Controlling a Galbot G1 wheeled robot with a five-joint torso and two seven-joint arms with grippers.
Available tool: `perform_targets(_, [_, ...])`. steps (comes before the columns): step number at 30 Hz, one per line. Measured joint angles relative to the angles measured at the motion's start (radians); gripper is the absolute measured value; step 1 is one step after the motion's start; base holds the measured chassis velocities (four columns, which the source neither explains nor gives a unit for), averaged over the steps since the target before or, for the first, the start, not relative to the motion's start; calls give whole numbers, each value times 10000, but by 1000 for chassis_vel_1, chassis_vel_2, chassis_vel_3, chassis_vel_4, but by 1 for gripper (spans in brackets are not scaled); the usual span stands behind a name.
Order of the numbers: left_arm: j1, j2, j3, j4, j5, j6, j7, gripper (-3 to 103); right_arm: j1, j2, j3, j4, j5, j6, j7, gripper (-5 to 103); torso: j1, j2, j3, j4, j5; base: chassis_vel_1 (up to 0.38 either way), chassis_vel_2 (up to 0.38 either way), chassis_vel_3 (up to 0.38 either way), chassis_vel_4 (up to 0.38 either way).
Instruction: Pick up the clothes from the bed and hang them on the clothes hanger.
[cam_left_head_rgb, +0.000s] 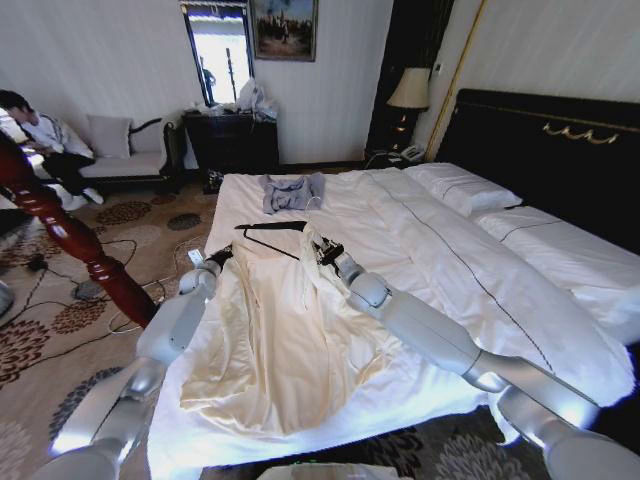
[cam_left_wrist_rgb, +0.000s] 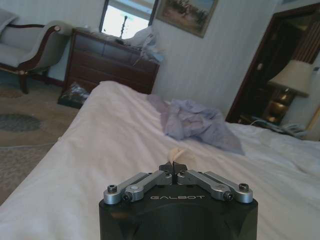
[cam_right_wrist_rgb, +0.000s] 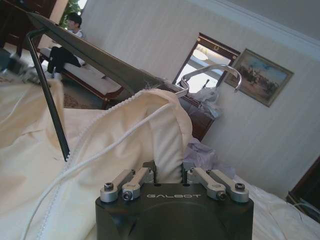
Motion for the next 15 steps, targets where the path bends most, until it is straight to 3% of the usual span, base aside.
perform_targets(15, [1098, 1303, -194, -2926, -895, 189, -242, 0, -545, -141, 169, -331, -611, 296, -366, 23, 0, 0, 1, 1, -1, 0, 0, 0, 0])
